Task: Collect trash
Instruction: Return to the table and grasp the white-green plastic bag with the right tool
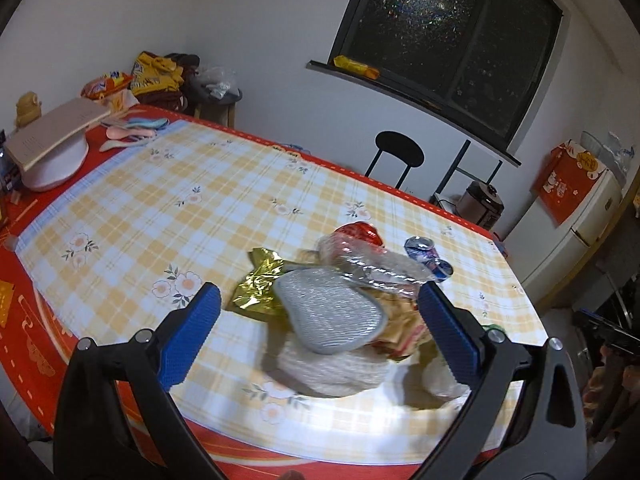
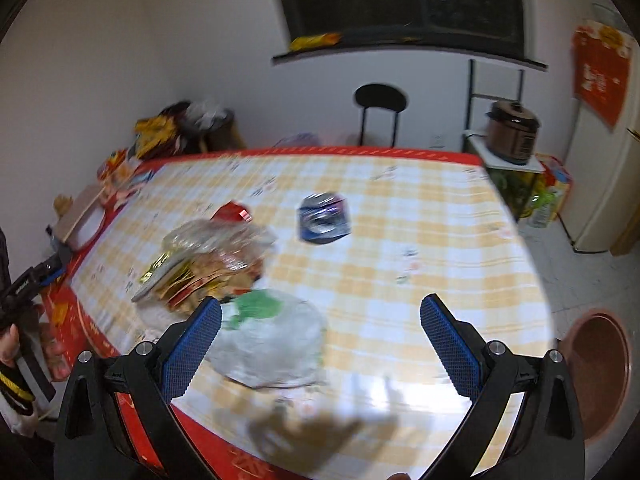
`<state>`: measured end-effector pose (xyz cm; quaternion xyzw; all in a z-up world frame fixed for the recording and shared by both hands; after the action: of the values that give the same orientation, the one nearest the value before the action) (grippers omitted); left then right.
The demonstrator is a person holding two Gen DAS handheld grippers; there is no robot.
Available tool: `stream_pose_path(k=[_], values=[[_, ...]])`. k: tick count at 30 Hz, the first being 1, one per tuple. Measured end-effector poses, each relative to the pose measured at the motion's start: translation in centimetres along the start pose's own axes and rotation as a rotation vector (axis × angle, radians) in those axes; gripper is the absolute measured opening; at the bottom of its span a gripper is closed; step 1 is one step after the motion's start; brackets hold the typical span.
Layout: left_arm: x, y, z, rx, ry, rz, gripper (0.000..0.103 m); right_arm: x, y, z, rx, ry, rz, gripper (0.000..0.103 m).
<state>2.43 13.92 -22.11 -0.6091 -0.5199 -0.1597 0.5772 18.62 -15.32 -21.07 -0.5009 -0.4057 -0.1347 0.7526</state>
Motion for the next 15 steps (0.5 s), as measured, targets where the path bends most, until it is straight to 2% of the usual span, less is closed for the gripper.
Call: stream_pose_path(k=[7,10,12,15], values=[[-0.5,2.7,3.0,-0.048,0.037,0.068,0.097,-1.6,6.3,6.3,0.008,-0.023,0.1,0.098],[-0.6,3.7,3.7,-0.079,0.058,0.094,0.097,-2.5,8.8,7.9,-0.015,-0.037,0.134,0.098],[-0.7,4.3,3.8,-0.097,0.074,0.11,0.097,-3.4,10.5,8.6,-0.035,-0.042,0.165,0.098],[-0.9,4.8,3.8,-0.129,0.086,0.133,0.097,-5.0,12.2,8.2,-0.135,-0.043,0.21,0.098]])
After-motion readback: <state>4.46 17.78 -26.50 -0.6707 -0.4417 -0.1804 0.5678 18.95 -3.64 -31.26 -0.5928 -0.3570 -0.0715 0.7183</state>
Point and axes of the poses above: each gripper's, at about its wrist camera, not at the fingertips, and y roughly the way its jaws point, z to its left, x to its top, the point moved 7 cm from there along y, roughly the way its jaws point, and after that the axes turned 6 degrees about -z, right-handed, at the moved point
